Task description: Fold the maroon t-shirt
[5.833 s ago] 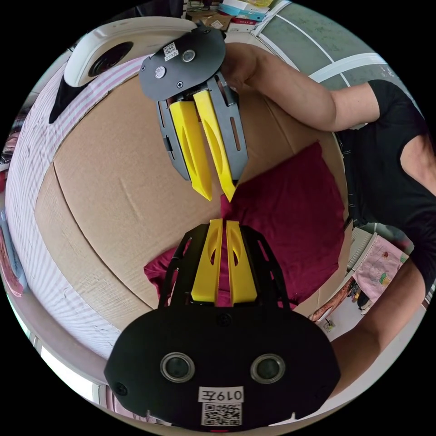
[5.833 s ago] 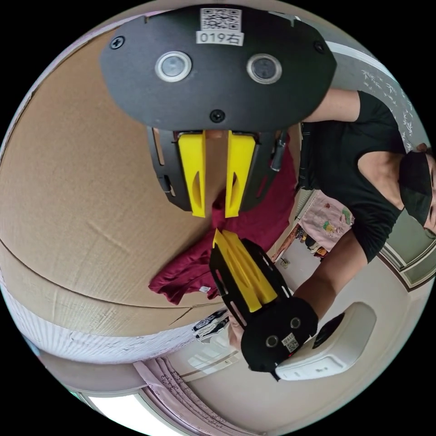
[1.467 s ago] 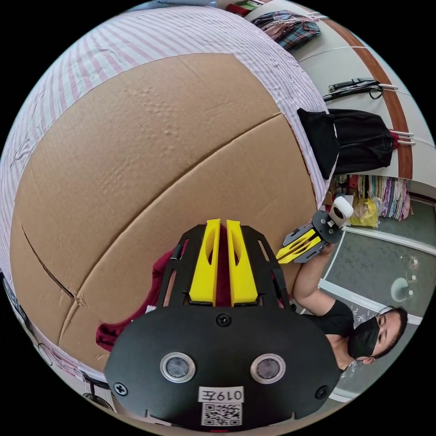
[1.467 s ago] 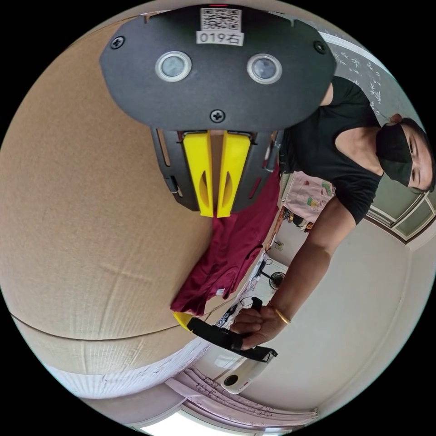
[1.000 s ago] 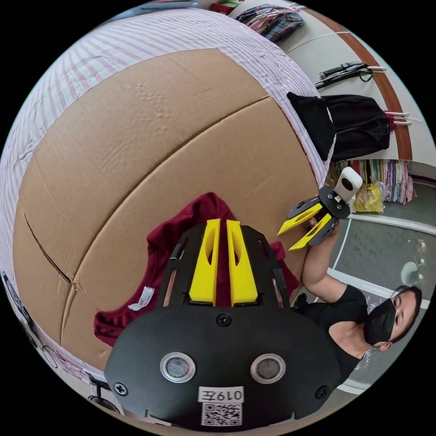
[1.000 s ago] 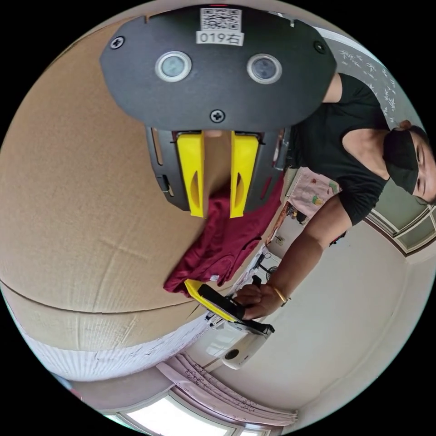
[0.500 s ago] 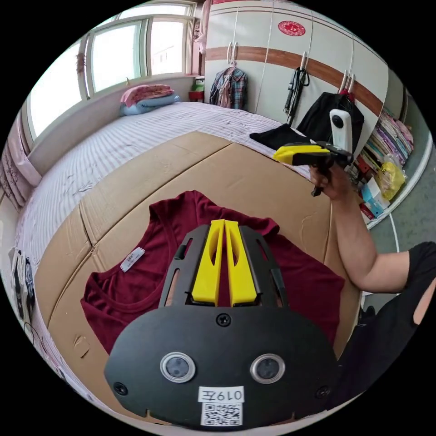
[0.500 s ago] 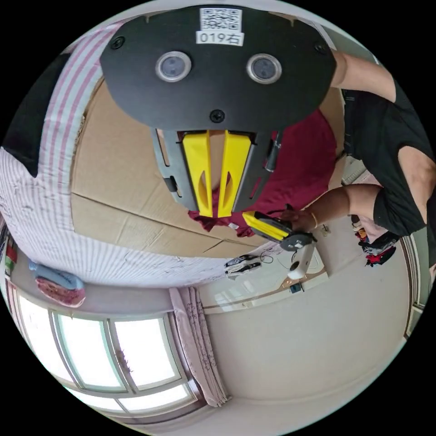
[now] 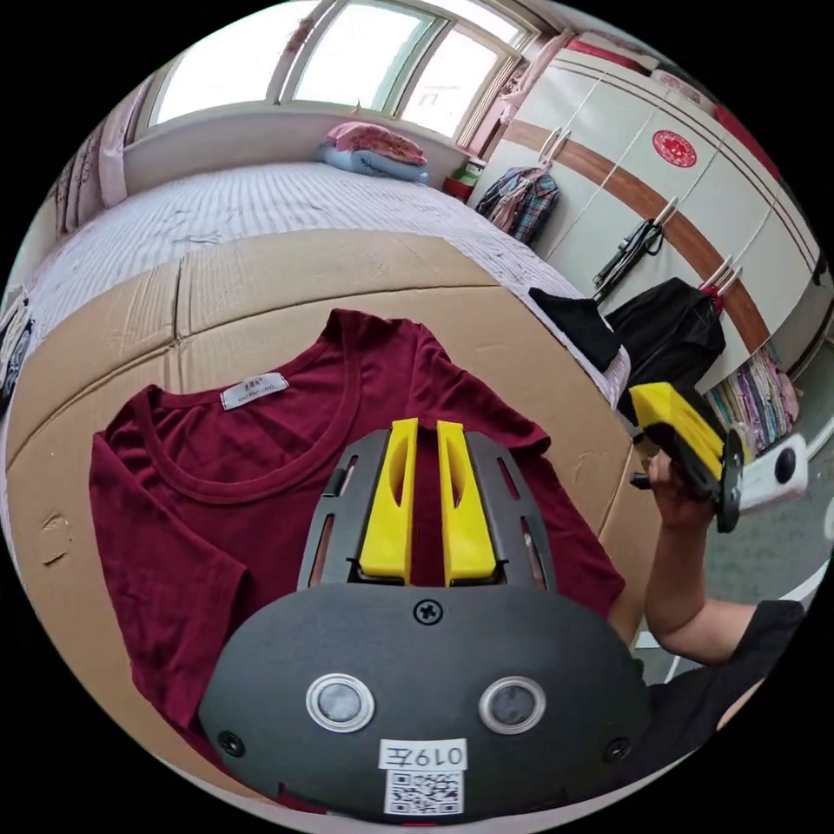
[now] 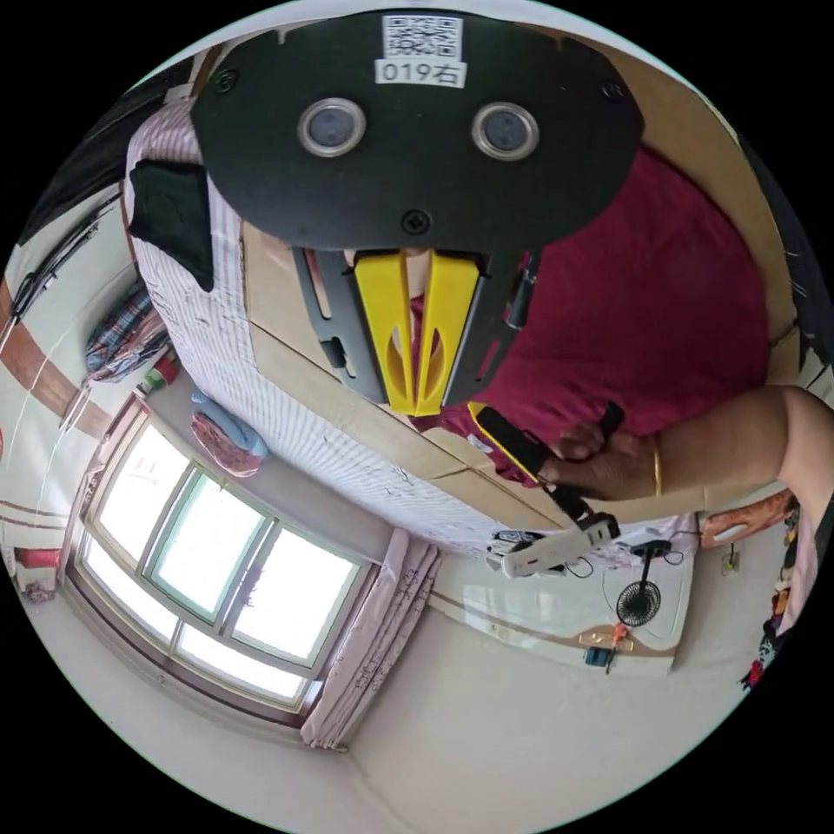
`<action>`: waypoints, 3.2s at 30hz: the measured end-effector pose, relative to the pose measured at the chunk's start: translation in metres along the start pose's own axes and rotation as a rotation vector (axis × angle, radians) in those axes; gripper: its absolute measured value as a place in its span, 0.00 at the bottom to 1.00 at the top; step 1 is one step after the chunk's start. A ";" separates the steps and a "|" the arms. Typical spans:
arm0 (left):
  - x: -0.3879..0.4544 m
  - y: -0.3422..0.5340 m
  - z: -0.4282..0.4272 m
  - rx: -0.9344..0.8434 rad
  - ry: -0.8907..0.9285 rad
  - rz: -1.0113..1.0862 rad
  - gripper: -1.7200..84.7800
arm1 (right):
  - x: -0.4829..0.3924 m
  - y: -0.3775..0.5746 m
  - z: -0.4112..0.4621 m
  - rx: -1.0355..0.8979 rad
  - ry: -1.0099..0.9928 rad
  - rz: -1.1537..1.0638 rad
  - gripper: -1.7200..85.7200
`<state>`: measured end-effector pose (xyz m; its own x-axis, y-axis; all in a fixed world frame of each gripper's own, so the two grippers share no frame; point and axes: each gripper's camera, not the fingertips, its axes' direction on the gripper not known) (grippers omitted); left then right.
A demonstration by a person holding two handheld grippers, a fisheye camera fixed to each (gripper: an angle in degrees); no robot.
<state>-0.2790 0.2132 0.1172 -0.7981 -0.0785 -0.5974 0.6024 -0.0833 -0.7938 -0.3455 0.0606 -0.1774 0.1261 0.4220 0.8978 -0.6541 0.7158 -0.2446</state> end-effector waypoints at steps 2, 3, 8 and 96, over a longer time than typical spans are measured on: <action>-0.011 0.005 -0.004 -0.006 0.041 -0.037 0.09 | -0.028 0.030 0.023 -0.025 0.018 0.011 0.01; -0.018 0.008 -0.008 0.007 0.056 -0.067 0.09 | -0.032 0.037 0.029 -0.032 0.011 0.018 0.01; -0.039 0.015 -0.015 0.010 0.113 -0.122 0.09 | -0.051 0.095 0.091 -0.078 -0.016 0.060 0.02; -0.127 -0.060 -0.024 -0.183 0.131 -0.086 0.04 | 0.259 0.458 0.948 -0.538 0.712 -0.758 0.08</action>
<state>-0.2146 0.2517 0.2379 -0.8485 0.0517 -0.5266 0.5291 0.0984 -0.8429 -1.3192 -0.0292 0.2904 0.8494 -0.1196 0.5139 0.1462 0.9892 -0.0114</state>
